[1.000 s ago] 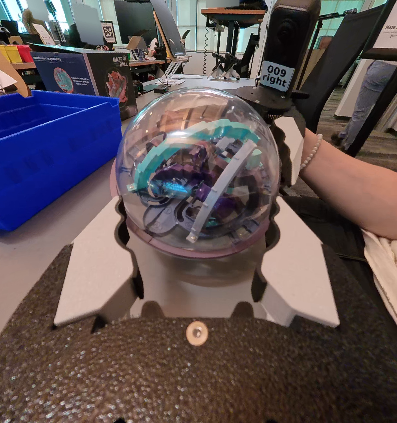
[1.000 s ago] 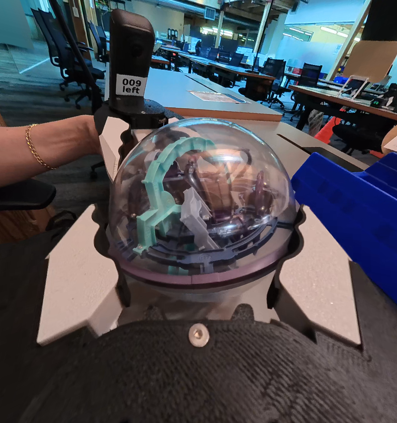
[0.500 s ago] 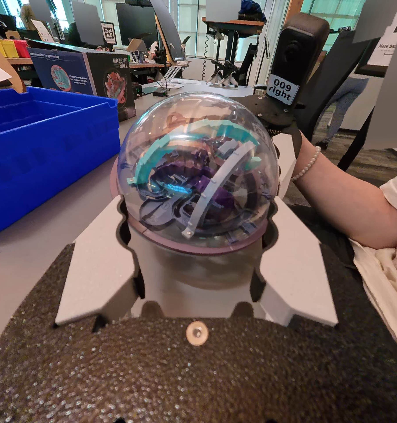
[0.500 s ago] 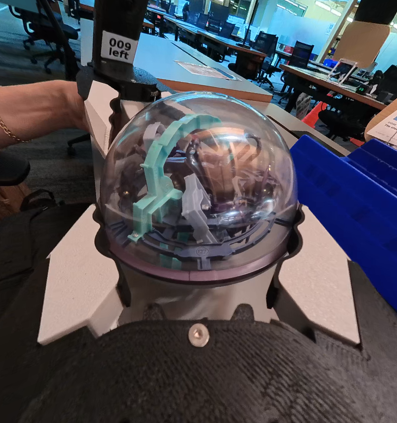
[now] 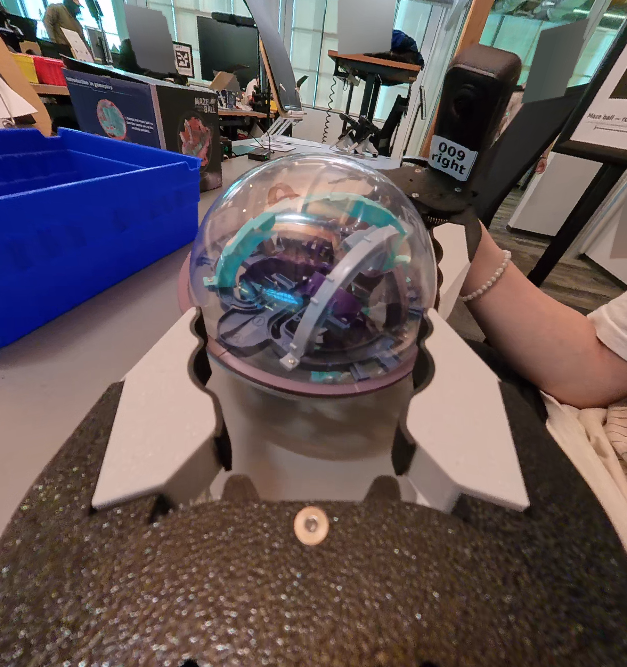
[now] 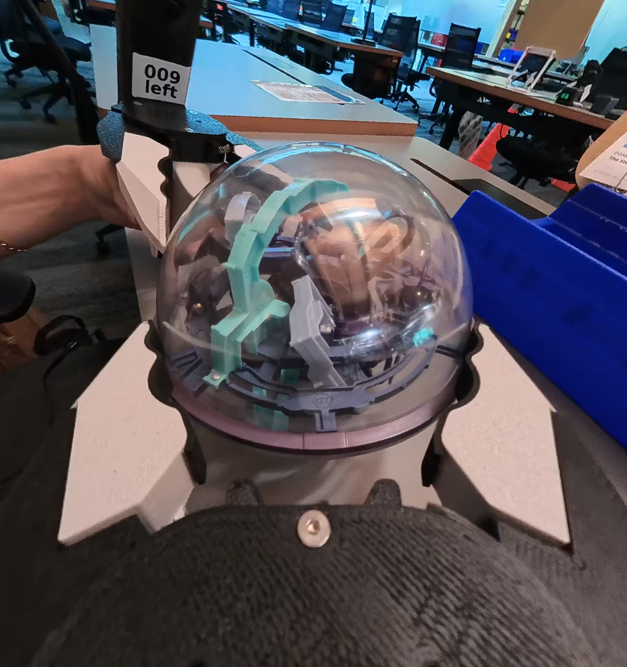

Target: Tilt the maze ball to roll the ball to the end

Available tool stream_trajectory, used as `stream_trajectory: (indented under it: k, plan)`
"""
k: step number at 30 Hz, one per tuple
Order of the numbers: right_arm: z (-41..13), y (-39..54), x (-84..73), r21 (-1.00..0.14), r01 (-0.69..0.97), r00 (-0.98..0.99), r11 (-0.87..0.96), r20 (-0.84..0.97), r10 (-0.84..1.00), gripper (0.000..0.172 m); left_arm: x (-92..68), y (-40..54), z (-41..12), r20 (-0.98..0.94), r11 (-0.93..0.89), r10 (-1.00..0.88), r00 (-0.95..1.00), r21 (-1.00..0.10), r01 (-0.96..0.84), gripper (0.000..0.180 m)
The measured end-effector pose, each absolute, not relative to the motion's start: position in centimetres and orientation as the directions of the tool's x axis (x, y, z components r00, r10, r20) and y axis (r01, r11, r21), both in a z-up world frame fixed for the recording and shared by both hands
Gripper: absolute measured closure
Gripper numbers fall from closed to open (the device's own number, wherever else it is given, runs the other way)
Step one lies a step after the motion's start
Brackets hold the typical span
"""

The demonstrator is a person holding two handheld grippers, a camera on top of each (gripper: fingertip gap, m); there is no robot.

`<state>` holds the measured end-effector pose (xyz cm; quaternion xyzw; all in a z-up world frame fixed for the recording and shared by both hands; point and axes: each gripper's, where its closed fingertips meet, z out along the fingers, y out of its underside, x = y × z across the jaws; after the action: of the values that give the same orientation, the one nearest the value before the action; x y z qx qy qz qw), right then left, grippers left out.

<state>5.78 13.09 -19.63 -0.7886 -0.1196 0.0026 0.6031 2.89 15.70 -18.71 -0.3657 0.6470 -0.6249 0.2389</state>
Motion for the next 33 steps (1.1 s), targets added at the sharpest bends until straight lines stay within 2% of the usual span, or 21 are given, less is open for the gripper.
stream_trajectory:
  k: [1,5,14,20,25,33]
  plan:
    - [-19.7,13.2,5.8,-0.951,0.182,0.972,-0.249,0.136,0.191,0.015,2.9,15.8,-18.6,0.147,-0.05,-0.773,-0.617,-0.984,-0.171,0.068]
    - [-19.7,12.9,5.8,-0.942,0.203,0.969,-0.266,0.154,0.195,0.016,2.8,15.7,-18.6,0.126,-0.031,-0.775,-0.619,-0.986,-0.163,0.068]
    - [-19.5,11.1,6.5,-0.891,0.36,0.929,-0.276,0.315,0.194,0.02,3.2,14.3,-19.5,0.055,0.063,-0.778,-0.626,-0.984,-0.165,0.07]
    - [-19.9,11.1,7.2,-0.935,0.233,0.966,-0.268,0.191,0.175,0.022,3.9,14.3,-18.6,0.085,-0.002,-0.804,-0.589,-0.99,-0.141,0.069]
    - [-20.4,11.5,6.6,-0.929,0.19,0.974,-0.318,0.137,0.182,0.022,3.6,14.5,-17.9,0.045,0.015,-0.806,-0.59,-0.995,-0.097,0.067]
    - [-19.4,11.5,6.9,-0.898,0.327,0.944,-0.295,0.294,0.151,0.028,3.8,15.1,-18.6,0.058,0.018,-0.818,-0.572,-0.992,-0.126,0.069]
